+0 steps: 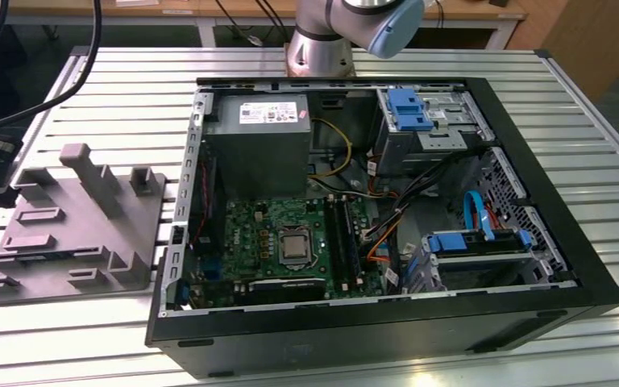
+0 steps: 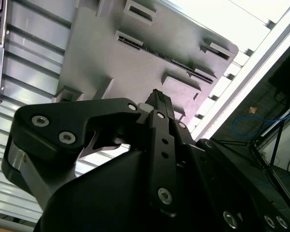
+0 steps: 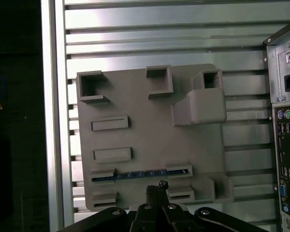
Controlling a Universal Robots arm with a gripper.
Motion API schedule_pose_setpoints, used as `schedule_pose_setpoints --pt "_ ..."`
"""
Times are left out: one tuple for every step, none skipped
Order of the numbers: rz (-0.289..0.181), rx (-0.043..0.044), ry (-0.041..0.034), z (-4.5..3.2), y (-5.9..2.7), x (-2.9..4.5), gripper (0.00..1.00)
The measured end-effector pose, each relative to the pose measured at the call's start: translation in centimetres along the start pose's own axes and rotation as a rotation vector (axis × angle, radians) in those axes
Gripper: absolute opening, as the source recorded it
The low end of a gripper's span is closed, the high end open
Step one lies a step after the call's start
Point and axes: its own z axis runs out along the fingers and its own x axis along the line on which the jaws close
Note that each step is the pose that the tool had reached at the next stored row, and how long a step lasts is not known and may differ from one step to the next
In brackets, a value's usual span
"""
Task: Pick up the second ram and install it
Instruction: 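Pick up the second ram and move it above second insertion slot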
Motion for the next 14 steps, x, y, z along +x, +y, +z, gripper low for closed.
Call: schedule_pose_setpoints --pt "0.0 0.0 0.0 0.0 0.0 0.01 0.1" --pt "0.0 0.0 0.0 0.01 0.0 0.01 0.1" --pt "0.0 0.0001 0.0001 0.01 0.0 0.01 0.1" --pt "-0.002 0.0004 0.0002 0.0 0.0 0.01 0.1" --pt "-0.008 0.0005 0.0003 0.01 0.0 0.01 0.1" --pt "-0.018 0.0003 0.0008 0.01 0.0 0.02 0.1" --pt "-0.033 -0.0001 0.0014 0.02 0.0 0.02 0.1" --pt "-0.049 -0.0005 0.0021 0.02 0.01 0.02 0.1" --pt "-0.067 -0.0009 0.0029 0.02 0.0 0.02 0.1" --pt "-0.087 -0.0014 0.0038 0.03 0.0 0.01 0.1" --pt "-0.105 -0.0019 0.0046 0.04 0.0 0.01 0.1" --pt "-0.123 -0.0023 0.0053 0.05 0.0 0.02 0.1" --pt "-0.141 -0.0027 0.0061 0.07 0.0 0.01 0.1" --pt "-0.159 -0.0029 0.0069 0.08 0.0 0.01 0.1"
